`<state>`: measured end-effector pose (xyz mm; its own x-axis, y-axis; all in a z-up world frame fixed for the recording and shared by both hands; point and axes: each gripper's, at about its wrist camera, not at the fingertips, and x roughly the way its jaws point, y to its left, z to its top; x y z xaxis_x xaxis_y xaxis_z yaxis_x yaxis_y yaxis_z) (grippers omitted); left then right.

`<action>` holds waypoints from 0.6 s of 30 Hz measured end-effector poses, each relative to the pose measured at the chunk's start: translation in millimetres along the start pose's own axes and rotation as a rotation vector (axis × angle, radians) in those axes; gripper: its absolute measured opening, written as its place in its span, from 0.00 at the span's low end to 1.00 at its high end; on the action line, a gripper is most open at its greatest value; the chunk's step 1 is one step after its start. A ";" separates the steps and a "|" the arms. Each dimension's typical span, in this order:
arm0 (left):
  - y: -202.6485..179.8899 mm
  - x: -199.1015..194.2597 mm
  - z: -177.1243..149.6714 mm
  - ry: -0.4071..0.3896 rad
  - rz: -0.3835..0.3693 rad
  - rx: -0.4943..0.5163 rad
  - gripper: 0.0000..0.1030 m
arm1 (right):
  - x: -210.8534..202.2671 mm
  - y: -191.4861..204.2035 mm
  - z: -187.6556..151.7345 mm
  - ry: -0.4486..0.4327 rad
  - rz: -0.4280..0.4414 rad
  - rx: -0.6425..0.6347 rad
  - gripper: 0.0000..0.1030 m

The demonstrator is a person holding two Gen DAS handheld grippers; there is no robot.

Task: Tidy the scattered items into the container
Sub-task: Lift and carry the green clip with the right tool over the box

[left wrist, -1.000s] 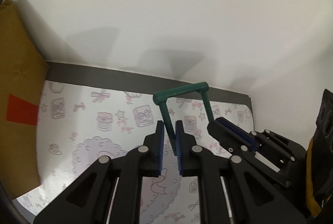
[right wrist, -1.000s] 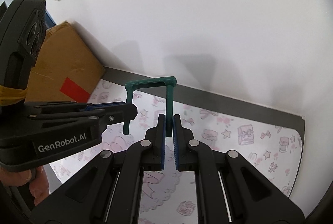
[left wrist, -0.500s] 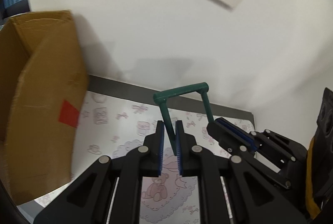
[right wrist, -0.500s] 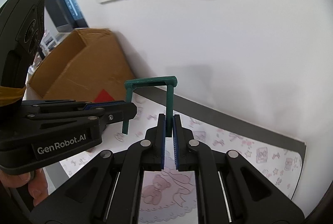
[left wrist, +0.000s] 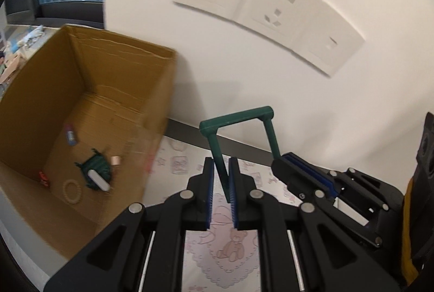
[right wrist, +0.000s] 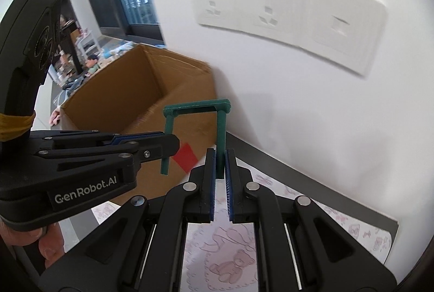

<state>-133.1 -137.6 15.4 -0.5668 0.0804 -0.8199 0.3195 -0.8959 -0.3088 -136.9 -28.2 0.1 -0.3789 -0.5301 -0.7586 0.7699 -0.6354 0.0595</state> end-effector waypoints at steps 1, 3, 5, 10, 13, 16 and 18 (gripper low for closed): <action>7.1 -2.5 0.4 -0.008 0.005 -0.008 0.10 | 0.9 6.9 3.6 -0.002 0.005 -0.011 0.06; 20.0 -10.4 2.0 -0.019 0.014 -0.023 0.10 | 4.9 18.8 10.6 -0.004 0.016 -0.030 0.06; 32.2 -18.5 4.0 -0.031 0.023 -0.038 0.10 | 10.5 33.3 18.2 -0.006 0.027 -0.050 0.06; 69.9 -28.6 5.8 -0.055 0.041 -0.074 0.10 | 18.6 63.6 30.1 -0.005 0.055 -0.090 0.06; 92.4 -30.4 6.6 -0.062 0.056 -0.095 0.10 | 28.9 84.5 36.9 0.000 0.071 -0.110 0.06; 114.3 -36.1 6.1 -0.067 0.070 -0.125 0.10 | 41.9 106.6 43.1 0.010 0.088 -0.132 0.06; 129.0 -39.1 5.1 -0.070 0.078 -0.141 0.10 | 50.9 120.1 45.6 0.020 0.103 -0.145 0.06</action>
<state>-73.6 -258.6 10.1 -0.5858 -0.0219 -0.8102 0.4652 -0.8277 -0.3140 -87.2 -157.1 -1.8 -0.2851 -0.5757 -0.7664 0.8705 -0.4901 0.0443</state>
